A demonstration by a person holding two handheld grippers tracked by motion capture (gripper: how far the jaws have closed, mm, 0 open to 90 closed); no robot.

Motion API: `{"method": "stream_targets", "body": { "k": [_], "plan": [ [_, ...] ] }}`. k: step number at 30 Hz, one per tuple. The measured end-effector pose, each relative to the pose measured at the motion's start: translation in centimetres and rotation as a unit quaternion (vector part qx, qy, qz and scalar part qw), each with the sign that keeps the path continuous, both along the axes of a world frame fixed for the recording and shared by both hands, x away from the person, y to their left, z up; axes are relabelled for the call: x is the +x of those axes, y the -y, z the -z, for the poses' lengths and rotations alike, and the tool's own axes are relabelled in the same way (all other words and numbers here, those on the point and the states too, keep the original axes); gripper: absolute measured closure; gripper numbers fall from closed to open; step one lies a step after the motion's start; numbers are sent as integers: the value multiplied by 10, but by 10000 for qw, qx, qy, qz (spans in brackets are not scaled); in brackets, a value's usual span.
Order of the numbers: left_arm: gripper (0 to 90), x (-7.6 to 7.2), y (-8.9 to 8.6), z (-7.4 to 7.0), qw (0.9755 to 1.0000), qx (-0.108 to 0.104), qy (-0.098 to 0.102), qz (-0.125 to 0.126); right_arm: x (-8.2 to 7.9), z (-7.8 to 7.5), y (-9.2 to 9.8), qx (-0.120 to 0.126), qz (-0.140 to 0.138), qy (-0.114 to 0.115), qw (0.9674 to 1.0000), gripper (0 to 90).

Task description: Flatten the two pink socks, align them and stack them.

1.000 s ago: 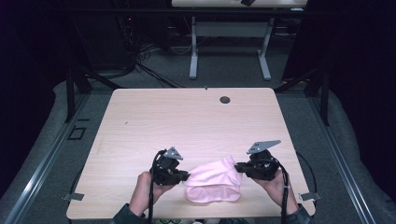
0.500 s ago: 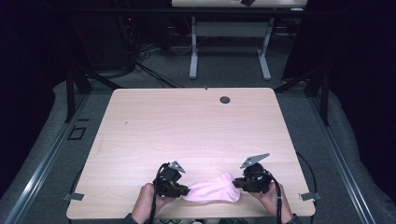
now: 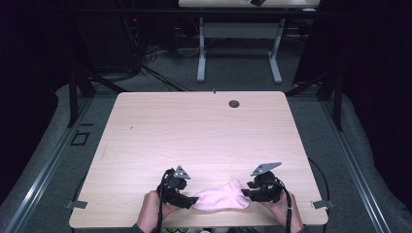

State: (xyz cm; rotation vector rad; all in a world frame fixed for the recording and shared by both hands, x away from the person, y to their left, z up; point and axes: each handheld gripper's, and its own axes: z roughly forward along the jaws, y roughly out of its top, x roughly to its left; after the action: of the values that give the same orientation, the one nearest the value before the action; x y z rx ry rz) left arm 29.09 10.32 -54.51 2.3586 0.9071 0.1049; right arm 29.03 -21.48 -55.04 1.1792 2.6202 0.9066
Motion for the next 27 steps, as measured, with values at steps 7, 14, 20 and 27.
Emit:
{"method": "stream_targets", "body": {
  "k": [7, 14, 20, 27],
  "plan": [
    [144, -3, -15, -14, 9985, -145, 445, -288, -6, -14, 10, 179, 71, 450, 9988, 364],
    [56, -4, -39, -23, 9948, -133, 767, -658, -14, -27, 29, 275, 272, 899, 9952, 177],
    [13, -2, -64, -25, 9913, -105, 848, -1002, -16, -30, 49, 304, 568, 1031, 9926, 97],
    [1, 0, -99, -16, 9839, -76, 886, -1549, -18, -29, 73, 292, 925, 1158, 9885, 63]
  ]
}}
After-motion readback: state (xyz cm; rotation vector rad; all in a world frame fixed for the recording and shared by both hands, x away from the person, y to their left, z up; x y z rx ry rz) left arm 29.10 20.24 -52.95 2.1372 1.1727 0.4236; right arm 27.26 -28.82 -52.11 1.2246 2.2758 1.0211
